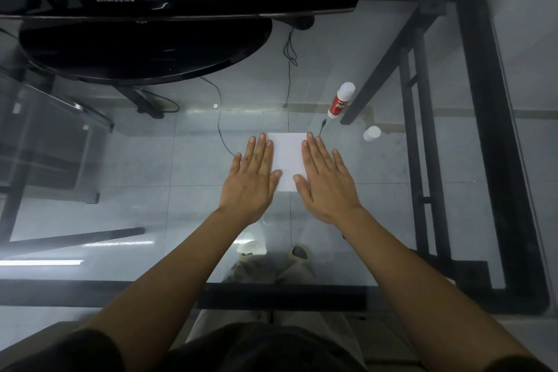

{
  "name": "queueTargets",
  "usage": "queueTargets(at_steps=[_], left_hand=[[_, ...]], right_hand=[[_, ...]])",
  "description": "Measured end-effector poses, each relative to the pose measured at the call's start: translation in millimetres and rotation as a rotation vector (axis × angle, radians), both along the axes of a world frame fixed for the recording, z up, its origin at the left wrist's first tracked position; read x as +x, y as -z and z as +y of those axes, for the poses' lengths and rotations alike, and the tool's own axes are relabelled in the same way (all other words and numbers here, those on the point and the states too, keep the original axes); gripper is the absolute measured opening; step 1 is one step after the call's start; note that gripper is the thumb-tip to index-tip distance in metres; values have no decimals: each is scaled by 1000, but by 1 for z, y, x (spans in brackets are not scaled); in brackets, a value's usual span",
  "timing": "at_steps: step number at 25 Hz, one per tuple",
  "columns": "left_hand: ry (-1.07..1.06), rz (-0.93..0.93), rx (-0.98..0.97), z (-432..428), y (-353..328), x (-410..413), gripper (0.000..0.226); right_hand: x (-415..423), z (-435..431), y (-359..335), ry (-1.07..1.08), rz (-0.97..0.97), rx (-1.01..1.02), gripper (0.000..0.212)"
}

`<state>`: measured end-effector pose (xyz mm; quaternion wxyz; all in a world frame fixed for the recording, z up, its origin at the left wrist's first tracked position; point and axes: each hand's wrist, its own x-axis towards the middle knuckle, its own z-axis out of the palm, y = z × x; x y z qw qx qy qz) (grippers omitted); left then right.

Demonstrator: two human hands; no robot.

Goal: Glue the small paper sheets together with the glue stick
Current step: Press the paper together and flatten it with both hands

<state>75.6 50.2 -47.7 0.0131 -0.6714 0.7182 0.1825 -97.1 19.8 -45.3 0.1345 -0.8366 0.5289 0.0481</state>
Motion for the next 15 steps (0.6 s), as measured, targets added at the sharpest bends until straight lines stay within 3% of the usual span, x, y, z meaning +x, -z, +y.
queueTargets(at_steps=[5,9,12,15], left_hand=[[-37,298,-42,1,-16,4,56],[-94,440,-178,-20,-34,-20,48],[-139,496,-171,-53,-44,-51,49],[-216,564,-157,-88,-51,-74,59]], right_hand=[[-7,8,-6,69,-167,24,61],[-24,32,-7,478,-302,-86,59],[-45,31,-4,672,-181,-116,63],[-56,25,0,712,-94,-69,66]])
